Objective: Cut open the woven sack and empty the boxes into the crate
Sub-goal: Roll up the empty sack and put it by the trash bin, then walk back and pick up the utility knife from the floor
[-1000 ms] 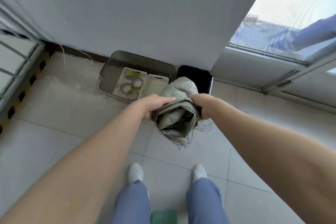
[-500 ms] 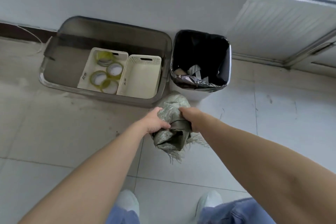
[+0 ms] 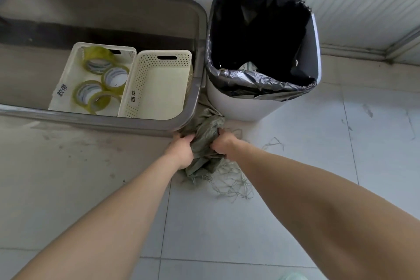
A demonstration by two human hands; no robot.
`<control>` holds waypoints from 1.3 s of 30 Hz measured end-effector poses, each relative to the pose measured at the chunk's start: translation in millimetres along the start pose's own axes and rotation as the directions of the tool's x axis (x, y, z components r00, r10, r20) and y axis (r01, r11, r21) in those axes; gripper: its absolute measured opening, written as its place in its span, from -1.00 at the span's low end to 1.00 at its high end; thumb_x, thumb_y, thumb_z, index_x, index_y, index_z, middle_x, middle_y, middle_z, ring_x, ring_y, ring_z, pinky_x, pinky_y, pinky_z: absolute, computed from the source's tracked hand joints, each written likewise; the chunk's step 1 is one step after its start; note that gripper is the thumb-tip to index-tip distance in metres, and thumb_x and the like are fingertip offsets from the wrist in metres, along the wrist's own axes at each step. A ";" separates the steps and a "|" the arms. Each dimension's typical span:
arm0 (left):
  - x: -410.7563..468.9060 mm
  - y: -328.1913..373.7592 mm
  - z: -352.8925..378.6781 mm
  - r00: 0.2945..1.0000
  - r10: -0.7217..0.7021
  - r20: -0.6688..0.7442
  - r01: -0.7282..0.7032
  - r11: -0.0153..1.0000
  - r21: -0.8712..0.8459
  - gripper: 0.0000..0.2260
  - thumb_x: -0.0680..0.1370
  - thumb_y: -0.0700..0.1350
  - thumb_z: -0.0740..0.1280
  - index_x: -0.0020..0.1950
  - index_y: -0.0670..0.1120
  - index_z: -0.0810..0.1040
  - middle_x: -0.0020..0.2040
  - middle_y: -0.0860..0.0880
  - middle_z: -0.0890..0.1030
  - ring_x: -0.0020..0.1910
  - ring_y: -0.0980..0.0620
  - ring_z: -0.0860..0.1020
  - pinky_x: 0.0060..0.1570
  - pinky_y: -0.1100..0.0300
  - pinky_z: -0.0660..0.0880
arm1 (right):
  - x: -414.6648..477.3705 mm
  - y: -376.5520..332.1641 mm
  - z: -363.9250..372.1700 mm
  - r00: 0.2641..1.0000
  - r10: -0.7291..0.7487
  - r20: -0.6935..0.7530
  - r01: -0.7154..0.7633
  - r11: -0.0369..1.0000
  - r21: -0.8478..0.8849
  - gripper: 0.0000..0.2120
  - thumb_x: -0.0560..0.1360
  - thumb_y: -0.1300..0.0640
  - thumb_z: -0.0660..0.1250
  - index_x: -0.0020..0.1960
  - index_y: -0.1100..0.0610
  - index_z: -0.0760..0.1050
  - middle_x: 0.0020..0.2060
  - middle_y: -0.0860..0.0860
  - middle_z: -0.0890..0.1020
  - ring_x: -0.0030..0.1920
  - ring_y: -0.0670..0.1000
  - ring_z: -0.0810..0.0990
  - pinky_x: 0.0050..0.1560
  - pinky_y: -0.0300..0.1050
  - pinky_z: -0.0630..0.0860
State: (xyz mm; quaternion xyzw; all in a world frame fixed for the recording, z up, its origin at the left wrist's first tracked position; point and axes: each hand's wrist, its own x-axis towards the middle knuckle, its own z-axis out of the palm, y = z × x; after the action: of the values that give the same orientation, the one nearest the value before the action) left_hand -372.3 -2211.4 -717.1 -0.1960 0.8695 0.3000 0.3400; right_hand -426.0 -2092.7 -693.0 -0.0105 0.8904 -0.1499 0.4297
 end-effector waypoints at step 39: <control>-593.1 435.2 -354.9 0.641 0.766 0.056 -0.727 0.582 0.363 -0.77 0.59 -0.17 0.21 0.18 -0.11 0.57 0.14 -0.07 0.61 0.09 -0.04 0.55 0.10 0.16 0.45 | -691.6 18.8 -398.1 0.779 0.181 -0.601 -0.088 0.980 0.181 -0.68 0.55 0.05 0.23 0.22 0.18 0.51 0.17 0.15 0.59 0.18 0.20 0.53 0.19 0.00 0.48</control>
State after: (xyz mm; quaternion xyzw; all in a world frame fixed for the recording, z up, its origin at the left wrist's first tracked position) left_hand -367.2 -2039.1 81.3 0.2365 0.9263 0.2428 0.1644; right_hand -293.7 -1870.1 62.1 0.1332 0.9669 -0.1774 0.1263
